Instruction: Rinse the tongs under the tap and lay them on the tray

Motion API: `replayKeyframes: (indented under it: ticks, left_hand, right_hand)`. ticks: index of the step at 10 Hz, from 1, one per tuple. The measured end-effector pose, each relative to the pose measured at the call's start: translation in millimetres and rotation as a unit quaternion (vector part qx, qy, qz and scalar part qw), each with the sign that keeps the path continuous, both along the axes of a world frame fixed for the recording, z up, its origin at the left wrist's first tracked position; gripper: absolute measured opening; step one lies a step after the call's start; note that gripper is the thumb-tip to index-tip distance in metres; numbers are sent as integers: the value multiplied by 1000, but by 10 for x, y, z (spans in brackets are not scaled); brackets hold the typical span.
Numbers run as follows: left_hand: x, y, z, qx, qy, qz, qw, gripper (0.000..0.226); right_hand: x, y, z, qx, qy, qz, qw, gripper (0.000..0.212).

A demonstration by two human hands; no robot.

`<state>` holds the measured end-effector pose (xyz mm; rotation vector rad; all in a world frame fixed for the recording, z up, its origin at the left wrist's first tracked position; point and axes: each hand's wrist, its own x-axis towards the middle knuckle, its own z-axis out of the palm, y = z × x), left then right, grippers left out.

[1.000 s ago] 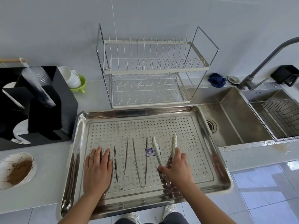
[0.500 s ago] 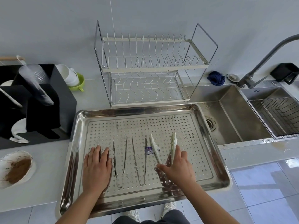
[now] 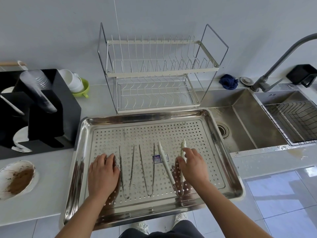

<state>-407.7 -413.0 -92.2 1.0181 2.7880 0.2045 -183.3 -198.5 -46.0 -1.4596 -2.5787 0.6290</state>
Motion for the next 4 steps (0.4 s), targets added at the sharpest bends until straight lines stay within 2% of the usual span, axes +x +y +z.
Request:
replayKeyframes:
  ticks: [2,4]
  left_hand:
    - [43,105,177,-4,-11,1,1000,60]
    - [16,294,453,-10,20,-8,1000,68]
  right_hand:
    - [-41,53,50,17,-15,66,998,40]
    - [-192,190,169,50,-33,145,988,48]
